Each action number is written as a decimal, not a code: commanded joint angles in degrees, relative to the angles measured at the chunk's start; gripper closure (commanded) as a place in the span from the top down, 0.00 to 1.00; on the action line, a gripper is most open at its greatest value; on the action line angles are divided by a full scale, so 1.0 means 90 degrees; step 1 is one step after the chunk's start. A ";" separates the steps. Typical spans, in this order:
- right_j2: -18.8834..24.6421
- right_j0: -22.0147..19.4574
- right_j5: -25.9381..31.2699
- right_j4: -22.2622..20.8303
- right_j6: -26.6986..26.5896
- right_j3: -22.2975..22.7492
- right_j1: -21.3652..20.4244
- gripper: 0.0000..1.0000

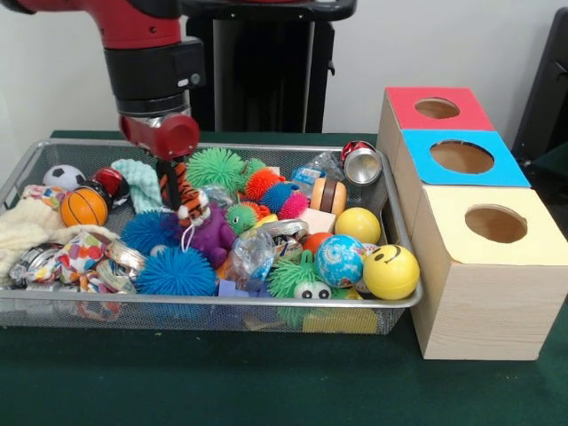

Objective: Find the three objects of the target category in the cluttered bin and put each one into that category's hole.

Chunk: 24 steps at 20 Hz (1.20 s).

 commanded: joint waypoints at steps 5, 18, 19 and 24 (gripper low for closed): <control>-0.0263 0.0648 0.0423 0.0579 0.0748 0.0904 -0.0718 0.00; -0.0640 0.0906 0.0065 0.0866 0.0756 0.1320 -0.0954 0.00; -0.0674 0.0938 0.0014 0.0868 0.0776 0.1385 -0.0982 0.00; -0.0866 0.1075 -0.0069 0.0909 0.0814 0.1650 -0.1186 0.00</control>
